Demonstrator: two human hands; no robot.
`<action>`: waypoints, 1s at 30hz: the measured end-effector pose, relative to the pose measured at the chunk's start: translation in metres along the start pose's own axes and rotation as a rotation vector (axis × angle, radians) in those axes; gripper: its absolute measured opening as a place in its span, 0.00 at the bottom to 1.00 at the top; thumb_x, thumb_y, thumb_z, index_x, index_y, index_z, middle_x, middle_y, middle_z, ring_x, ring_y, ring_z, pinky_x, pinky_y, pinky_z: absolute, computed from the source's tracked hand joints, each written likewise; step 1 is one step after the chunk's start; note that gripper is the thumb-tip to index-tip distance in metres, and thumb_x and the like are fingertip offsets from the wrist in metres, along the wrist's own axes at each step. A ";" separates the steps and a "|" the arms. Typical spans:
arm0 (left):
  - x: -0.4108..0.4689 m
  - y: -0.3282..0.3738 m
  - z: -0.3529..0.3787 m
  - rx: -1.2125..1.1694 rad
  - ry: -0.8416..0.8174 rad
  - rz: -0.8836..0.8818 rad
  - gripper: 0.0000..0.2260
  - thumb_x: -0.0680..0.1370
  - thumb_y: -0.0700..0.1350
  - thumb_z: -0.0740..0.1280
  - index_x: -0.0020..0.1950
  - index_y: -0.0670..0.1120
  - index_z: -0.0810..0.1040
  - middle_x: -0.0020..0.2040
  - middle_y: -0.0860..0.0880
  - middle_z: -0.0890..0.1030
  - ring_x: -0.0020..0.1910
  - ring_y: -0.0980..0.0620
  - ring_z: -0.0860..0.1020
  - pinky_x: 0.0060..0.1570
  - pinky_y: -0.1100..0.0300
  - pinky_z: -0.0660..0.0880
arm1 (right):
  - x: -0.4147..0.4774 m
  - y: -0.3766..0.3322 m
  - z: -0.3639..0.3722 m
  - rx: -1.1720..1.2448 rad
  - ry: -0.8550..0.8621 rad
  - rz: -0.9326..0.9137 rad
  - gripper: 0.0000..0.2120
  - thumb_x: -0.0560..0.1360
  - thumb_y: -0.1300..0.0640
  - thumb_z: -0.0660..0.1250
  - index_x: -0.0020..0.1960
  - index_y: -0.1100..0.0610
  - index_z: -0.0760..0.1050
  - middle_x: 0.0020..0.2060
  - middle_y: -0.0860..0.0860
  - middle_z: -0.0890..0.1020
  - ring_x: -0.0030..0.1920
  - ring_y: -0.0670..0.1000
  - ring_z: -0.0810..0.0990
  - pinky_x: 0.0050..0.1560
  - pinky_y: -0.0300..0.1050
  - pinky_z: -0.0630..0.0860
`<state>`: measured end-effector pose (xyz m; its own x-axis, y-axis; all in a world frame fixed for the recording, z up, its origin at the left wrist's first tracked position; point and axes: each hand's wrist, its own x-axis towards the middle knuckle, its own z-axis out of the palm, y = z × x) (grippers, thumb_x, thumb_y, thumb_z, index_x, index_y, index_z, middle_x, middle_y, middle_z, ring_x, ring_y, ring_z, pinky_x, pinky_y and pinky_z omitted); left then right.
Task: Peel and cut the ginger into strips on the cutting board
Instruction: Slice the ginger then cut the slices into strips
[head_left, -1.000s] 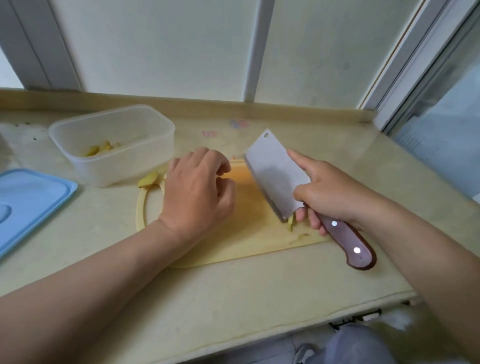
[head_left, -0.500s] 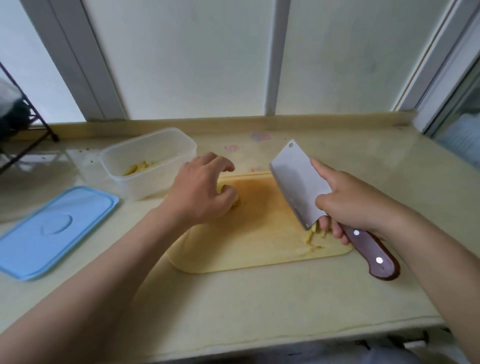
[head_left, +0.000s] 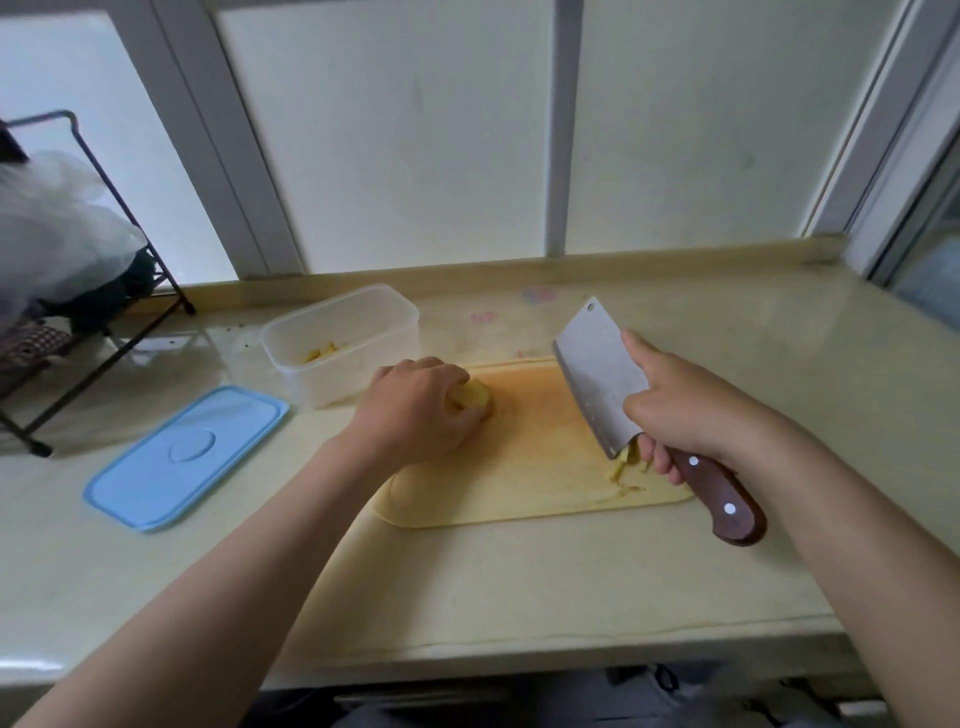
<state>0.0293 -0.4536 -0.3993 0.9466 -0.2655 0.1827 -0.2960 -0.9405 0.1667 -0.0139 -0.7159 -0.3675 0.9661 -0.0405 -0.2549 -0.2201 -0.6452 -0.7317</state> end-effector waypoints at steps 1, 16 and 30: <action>0.001 0.001 0.001 0.010 0.009 -0.008 0.20 0.77 0.63 0.65 0.64 0.54 0.78 0.62 0.53 0.80 0.60 0.47 0.76 0.62 0.52 0.67 | 0.001 0.001 0.000 -0.005 -0.003 0.001 0.46 0.75 0.67 0.52 0.84 0.34 0.44 0.27 0.57 0.82 0.23 0.56 0.79 0.27 0.45 0.77; -0.005 0.013 0.015 0.066 0.323 0.568 0.09 0.74 0.38 0.72 0.54 0.39 0.81 0.44 0.41 0.78 0.35 0.40 0.76 0.39 0.51 0.75 | 0.001 0.003 0.001 0.000 -0.003 0.008 0.47 0.74 0.67 0.53 0.83 0.32 0.43 0.30 0.59 0.84 0.28 0.58 0.81 0.29 0.47 0.79; -0.021 0.046 0.021 -0.371 0.023 0.360 0.15 0.74 0.50 0.74 0.57 0.45 0.83 0.54 0.47 0.80 0.50 0.48 0.78 0.52 0.57 0.75 | -0.003 -0.006 0.003 -0.060 0.026 -0.011 0.46 0.75 0.67 0.54 0.83 0.31 0.45 0.33 0.60 0.83 0.23 0.53 0.79 0.27 0.45 0.78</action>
<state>-0.0016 -0.4955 -0.4161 0.7747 -0.5498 0.3125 -0.6317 -0.6507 0.4213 -0.0161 -0.7093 -0.3639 0.9717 -0.0529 -0.2301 -0.2021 -0.6899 -0.6951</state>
